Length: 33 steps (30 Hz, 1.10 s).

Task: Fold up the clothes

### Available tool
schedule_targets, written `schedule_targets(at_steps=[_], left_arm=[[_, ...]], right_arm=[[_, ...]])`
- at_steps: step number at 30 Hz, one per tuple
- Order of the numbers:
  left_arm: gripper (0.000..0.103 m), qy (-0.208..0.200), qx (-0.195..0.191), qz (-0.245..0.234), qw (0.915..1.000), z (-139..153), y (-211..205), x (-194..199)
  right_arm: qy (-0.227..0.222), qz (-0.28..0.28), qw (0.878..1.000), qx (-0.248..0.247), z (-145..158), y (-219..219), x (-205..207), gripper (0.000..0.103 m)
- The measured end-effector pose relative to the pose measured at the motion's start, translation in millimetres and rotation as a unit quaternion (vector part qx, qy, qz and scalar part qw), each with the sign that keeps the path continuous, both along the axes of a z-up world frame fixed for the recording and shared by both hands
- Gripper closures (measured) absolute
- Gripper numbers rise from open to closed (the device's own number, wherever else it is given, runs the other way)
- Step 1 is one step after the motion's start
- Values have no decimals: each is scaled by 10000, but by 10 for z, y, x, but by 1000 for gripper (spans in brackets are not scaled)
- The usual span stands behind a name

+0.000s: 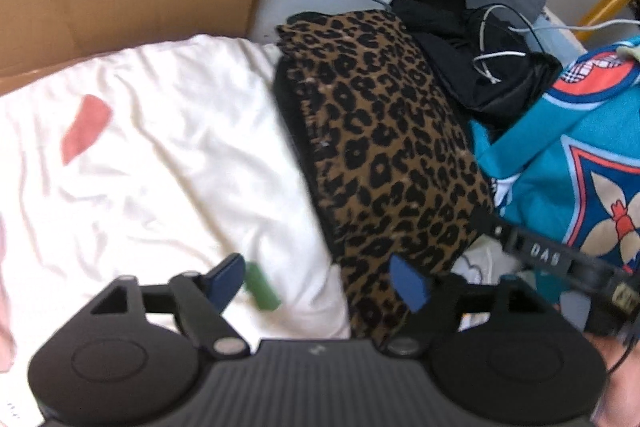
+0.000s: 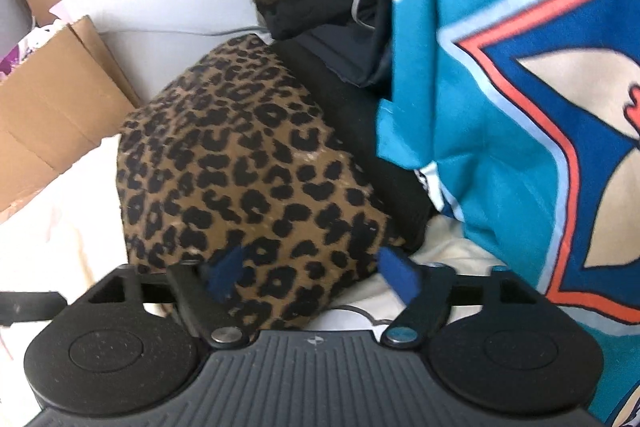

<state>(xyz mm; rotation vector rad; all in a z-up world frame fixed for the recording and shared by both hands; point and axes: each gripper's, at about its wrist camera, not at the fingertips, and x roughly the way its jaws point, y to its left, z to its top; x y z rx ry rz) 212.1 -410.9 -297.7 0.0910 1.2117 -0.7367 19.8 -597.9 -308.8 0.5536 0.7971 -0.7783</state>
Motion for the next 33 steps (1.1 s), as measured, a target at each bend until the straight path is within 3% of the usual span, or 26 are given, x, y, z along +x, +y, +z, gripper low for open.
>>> schedule_targets(at_steps=[5,9,18,21,28,33], left_arm=[[16,-62,188,297,9994,184,191,11],[6,-14,107,557,9984,344,375,-22],[6,-69,314,830,9960,577,907,-10],[6,-234,539,821,9949,728,1120,34],[5,-403,759,1281,9880,1054,1566,92],[5,-253,791,1340,9875,1218,1729,62]], right_arm=[[21,25,9998,191,58,5,92,11],[2,-61,9998,214,108,0,66,11],[-30,-134,9992,373,261,125,17,10],[-33,50,9977,668,333,218,27,10],[59,562,9943,900,516,443,131,9],[147,830,9927,864,725,621,178,9]])
